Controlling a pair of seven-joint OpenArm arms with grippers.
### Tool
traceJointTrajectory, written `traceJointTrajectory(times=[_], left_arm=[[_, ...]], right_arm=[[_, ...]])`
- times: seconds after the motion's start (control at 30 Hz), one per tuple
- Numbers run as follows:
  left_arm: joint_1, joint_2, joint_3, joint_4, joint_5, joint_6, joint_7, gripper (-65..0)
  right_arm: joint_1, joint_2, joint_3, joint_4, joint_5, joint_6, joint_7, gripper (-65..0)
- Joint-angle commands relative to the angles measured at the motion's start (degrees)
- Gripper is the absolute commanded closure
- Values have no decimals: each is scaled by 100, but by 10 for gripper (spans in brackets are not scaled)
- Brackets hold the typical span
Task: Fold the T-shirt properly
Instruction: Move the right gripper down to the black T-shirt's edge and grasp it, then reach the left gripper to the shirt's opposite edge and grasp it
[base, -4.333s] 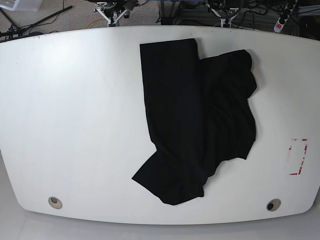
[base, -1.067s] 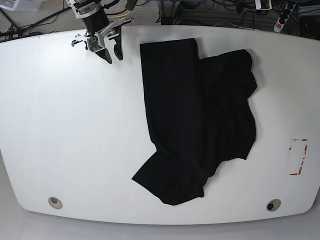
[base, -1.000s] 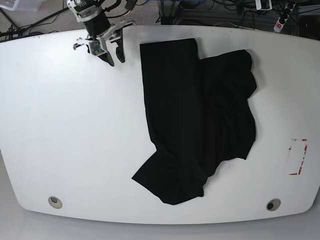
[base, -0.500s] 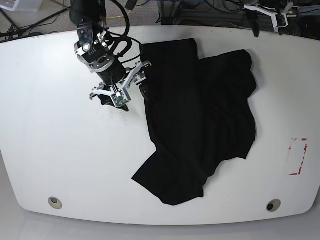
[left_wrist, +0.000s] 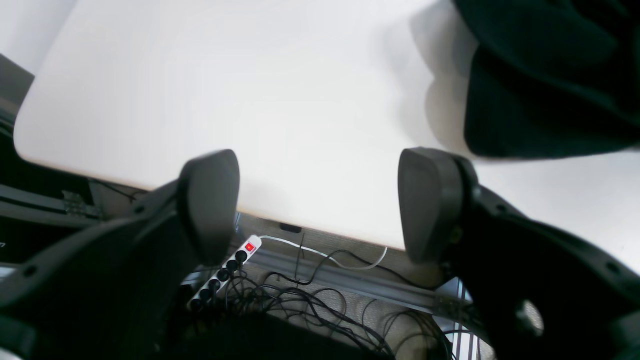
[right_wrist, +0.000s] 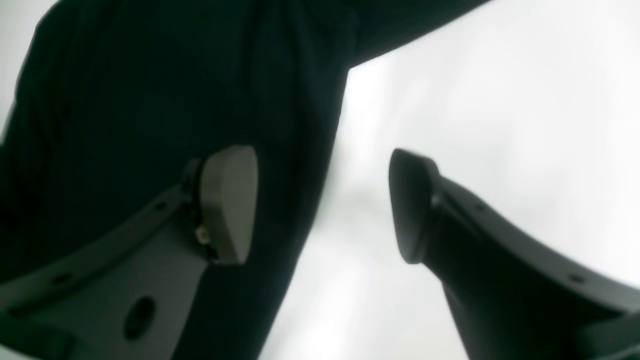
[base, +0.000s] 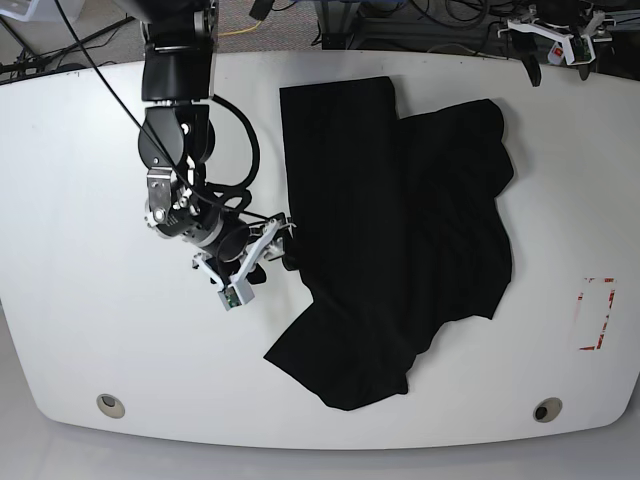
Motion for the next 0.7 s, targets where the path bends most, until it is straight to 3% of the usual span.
traceJointTrajectory(times=[0.0, 0.23, 0.67], left_arm=[[38, -29, -9, 77, 11, 25, -170, -464], [-67, -37, 0, 77, 28, 25, -170, -464], [-173, -46, 61, 86, 11, 25, -170, -461]], right_arm=[[491, -5, 38, -717, 527, 32, 139, -401], [1036, -32, 11, -2080, 685, 32, 314, -401], [1089, -436, -6, -2836, 193, 32, 807, -400]])
